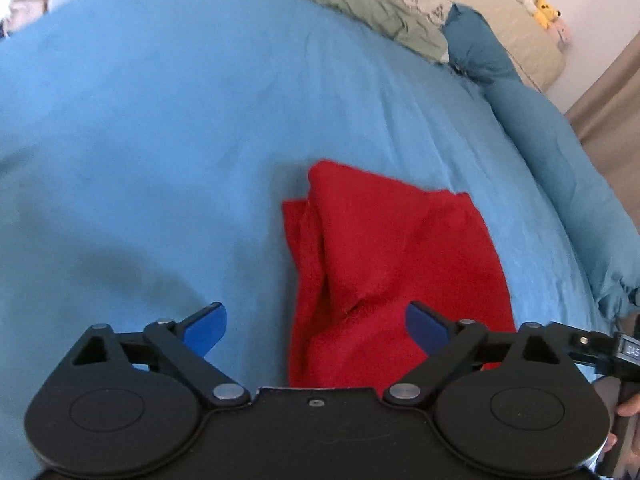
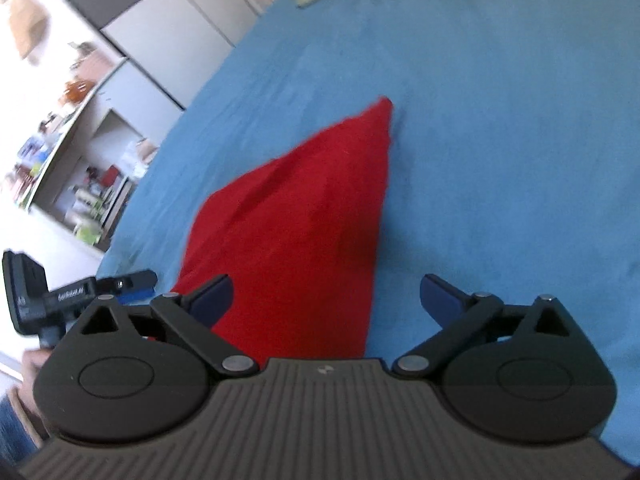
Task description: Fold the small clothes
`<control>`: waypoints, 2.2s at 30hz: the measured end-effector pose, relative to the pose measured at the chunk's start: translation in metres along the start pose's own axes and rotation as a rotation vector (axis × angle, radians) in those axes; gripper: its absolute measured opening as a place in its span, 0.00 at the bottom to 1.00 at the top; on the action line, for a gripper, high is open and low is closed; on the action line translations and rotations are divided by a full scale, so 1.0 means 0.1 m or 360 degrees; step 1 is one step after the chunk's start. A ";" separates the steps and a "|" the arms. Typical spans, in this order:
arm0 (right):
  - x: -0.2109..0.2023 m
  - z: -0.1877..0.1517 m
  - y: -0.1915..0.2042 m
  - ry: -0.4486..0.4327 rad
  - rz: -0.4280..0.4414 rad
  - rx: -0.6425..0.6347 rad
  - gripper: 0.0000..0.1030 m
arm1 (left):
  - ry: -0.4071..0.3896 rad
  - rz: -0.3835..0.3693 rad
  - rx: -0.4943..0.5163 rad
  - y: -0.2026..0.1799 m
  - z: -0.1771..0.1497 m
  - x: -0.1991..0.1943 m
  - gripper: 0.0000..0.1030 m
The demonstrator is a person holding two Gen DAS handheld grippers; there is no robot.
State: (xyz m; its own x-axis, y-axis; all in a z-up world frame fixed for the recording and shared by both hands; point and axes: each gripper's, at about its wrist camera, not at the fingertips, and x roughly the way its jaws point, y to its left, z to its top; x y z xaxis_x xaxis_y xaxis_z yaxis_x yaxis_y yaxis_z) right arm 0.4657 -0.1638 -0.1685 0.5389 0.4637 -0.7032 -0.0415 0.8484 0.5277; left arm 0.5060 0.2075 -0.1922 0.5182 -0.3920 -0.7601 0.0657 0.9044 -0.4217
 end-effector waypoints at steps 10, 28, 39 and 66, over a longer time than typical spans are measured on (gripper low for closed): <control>0.54 -0.02 -0.07 0.0039 0.0104 0.0072 0.80 | 0.0010 -0.0103 0.0066 -0.11 -0.02 0.26 0.57; -0.24 0.00 0.63 -0.0143 0.0032 -0.0199 0.37 | -0.0028 -0.0005 0.0315 -1.04 -0.19 -0.44 0.22; -1.46 -0.72 0.11 -0.0167 0.0050 -0.0183 0.37 | 0.0006 -0.0084 0.0393 -1.80 -1.30 -0.79 0.23; -2.36 -1.67 -0.34 -0.0425 -0.0125 -0.0201 0.99 | -0.0364 0.0234 0.0484 -2.21 -2.01 -1.63 0.86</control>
State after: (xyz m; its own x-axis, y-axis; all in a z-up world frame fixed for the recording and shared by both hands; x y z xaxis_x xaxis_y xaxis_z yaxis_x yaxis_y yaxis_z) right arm 0.1992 -0.2592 -0.0997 0.7459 0.3264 -0.5806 -0.0865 0.9118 0.4014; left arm 0.2360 0.0377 -0.0742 0.7151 -0.2379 -0.6573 0.2077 0.9702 -0.1252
